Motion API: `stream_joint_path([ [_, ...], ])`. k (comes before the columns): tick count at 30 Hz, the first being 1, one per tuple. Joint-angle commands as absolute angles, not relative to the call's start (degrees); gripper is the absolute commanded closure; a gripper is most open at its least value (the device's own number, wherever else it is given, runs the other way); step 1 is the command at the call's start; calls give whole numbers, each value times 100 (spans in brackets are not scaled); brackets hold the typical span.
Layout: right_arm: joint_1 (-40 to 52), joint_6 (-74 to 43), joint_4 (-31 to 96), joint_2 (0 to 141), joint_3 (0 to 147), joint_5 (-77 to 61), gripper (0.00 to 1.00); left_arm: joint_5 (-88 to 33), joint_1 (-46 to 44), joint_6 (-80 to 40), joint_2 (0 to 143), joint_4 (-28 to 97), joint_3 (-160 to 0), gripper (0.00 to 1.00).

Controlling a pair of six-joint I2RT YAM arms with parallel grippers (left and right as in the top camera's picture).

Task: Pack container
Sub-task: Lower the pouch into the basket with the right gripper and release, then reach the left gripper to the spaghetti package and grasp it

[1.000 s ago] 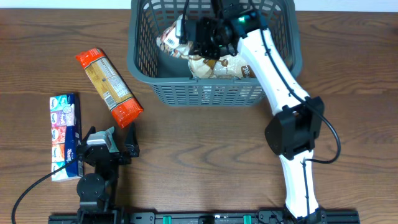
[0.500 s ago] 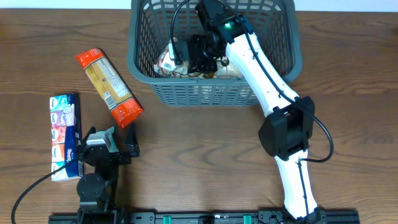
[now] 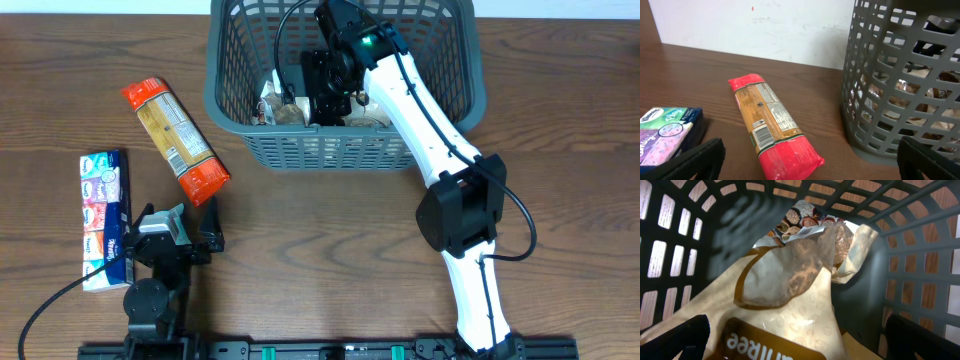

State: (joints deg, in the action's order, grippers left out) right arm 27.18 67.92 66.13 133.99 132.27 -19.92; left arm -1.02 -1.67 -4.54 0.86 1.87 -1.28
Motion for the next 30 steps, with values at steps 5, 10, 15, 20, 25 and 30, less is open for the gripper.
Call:
stream_joint_path([
  [5,2530,4978,6565,12816,14167,-2034,1,69,-191,-504,60,419,-27,1],
  [10,1988,4180,6919,12130,15111,-2029,1,69,-191,-504,60,419,-27,1],
  [15,941,2958,6845,11408,15266,-1986,1,75,-185,-731,67,436,-51,1],
  [20,-432,1828,7111,11102,15266,-1990,1,412,-163,-1140,403,1319,-1022,2],
  [25,-1328,1542,7708,11177,15095,-1994,1,633,-163,-825,1758,2657,-2867,1],
  [30,-1579,1546,8082,11323,14577,-1992,1,718,-156,-1022,3747,3533,-4923,2],
])
